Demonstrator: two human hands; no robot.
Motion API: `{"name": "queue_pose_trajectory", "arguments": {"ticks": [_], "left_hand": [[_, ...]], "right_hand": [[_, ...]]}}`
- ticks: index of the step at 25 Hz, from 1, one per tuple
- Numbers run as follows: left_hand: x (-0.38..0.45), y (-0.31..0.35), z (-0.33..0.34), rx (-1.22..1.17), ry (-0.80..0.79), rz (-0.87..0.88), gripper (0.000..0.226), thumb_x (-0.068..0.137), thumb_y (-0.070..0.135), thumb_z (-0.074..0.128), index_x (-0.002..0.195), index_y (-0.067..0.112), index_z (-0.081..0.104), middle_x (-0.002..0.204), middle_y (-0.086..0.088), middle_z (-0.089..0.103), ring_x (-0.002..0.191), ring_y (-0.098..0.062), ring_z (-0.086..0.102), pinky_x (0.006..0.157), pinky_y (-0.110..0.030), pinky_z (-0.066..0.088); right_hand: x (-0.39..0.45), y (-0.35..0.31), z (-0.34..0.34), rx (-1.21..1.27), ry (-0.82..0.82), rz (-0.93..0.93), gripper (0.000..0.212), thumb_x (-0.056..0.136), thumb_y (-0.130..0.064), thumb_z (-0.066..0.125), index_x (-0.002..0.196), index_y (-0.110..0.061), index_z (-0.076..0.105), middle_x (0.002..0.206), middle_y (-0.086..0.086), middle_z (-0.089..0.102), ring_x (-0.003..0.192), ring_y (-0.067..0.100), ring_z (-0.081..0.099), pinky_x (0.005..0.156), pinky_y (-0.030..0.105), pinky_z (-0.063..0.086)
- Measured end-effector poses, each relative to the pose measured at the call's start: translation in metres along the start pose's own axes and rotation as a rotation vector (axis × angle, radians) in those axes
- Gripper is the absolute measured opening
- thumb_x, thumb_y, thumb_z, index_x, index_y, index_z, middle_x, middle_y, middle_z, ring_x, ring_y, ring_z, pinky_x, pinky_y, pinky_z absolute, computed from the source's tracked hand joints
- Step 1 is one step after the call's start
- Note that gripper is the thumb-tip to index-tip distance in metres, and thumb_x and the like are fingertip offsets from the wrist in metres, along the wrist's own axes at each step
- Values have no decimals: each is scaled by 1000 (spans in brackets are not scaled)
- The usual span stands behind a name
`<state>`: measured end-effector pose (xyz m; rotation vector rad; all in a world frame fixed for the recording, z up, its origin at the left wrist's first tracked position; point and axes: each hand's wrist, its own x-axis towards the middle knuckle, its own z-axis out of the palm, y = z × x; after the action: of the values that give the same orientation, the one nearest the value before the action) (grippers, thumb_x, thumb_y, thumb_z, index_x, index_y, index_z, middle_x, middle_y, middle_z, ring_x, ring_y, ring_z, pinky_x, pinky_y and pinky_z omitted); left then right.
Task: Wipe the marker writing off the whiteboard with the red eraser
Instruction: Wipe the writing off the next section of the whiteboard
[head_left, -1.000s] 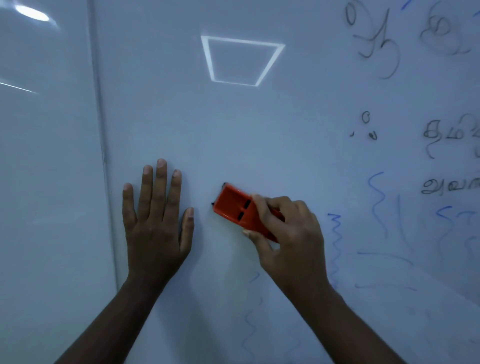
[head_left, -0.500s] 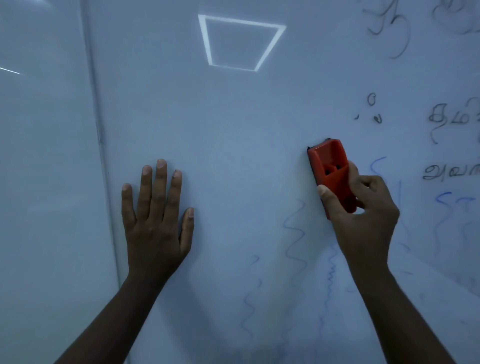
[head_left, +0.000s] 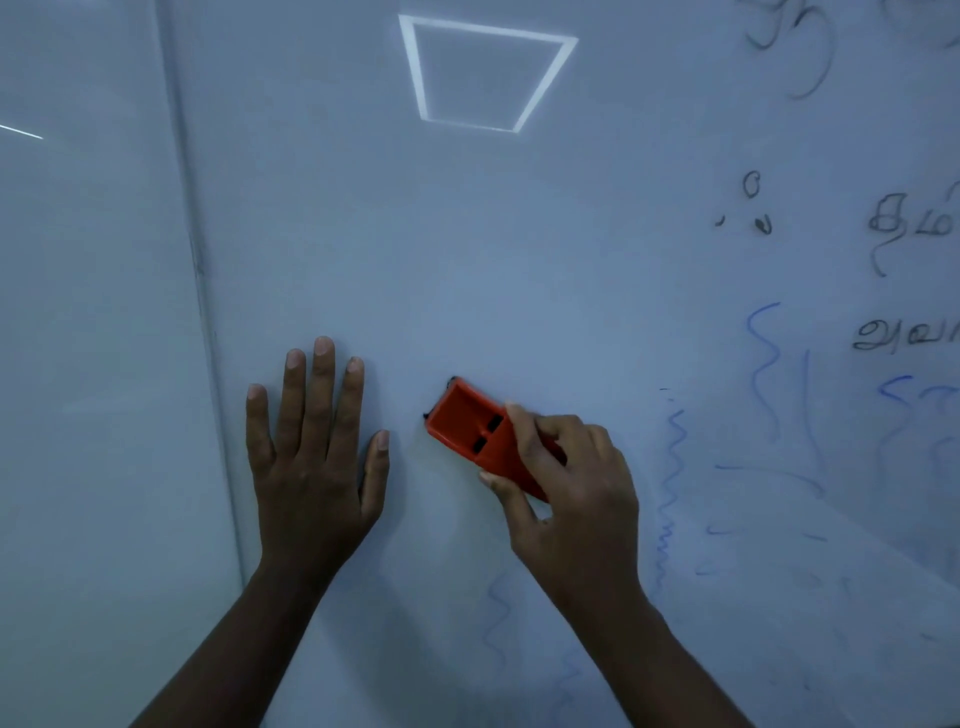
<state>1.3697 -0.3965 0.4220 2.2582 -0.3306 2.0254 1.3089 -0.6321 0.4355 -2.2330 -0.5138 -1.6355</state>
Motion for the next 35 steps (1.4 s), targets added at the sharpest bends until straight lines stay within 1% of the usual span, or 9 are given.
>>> {"name": "queue_pose_trajectory", "arguments": {"ticks": [2,5,11,14,19,24,28,32,35], "left_hand": [[-4,0,0,-7,4,7,64,111,33,43,167,6,27,173,-21,23,163,-36,16,131,-59,11],[-12,0,1,-7,11,0,65,111,32,45,167,6,26,173,-20,23,163,-36,17,131,-59,11],[-21,3,3,-16,0,-16,66,111,33,45,168,7,24,174,-20,21,164,-35,13,131,-60,10],[-25,5,3,-25,-1,-26,65,111,33,45,167,7,25,173,-20,20,164,-33,10,131,-60,9],[-38,8,4,-26,-24,-43,66,112,34,43,168,8,21,173,-19,17,164,-32,9,130,-62,12],[-57,8,5,-27,-44,-44,65,112,35,42,168,8,22,173,-19,18,164,-32,8,131,-60,9],[-78,8,7,-17,-56,-37,65,112,35,42,168,8,24,174,-17,16,164,-32,7,131,-59,7],[-92,10,10,-19,-58,-34,66,112,37,42,169,11,20,174,-13,13,165,-30,5,131,-59,6],[-99,12,11,-11,-57,-40,67,112,37,42,169,11,20,175,-11,12,165,-29,3,131,-59,5]], "right_hand": [[11,13,-9,-20,31,56,59,84,-37,79,138,-18,65,108,1,60,93,26,57,73,42,52],[18,49,-28,-55,148,291,59,87,-43,74,140,-17,62,108,3,59,96,28,58,75,39,52],[-11,68,-30,152,349,640,57,88,-39,81,135,-16,59,120,-5,60,104,17,64,84,51,60],[-13,45,-16,176,324,584,54,84,-34,85,129,-15,62,118,-2,64,104,24,65,85,51,57],[-83,-16,29,74,-3,247,55,83,-31,85,131,-12,64,109,4,65,92,27,59,76,42,51],[-125,-14,30,61,-119,174,58,83,-36,85,133,-19,62,115,2,66,97,25,61,76,43,54],[-76,17,0,129,83,412,57,78,-27,90,128,-13,69,118,5,63,106,25,63,88,41,56],[-72,50,-23,166,148,610,58,80,-34,90,129,-15,66,116,-2,62,101,9,64,82,41,62],[-89,42,-18,240,187,713,55,78,-33,92,123,-16,66,113,-3,65,101,9,67,78,43,63]]}}
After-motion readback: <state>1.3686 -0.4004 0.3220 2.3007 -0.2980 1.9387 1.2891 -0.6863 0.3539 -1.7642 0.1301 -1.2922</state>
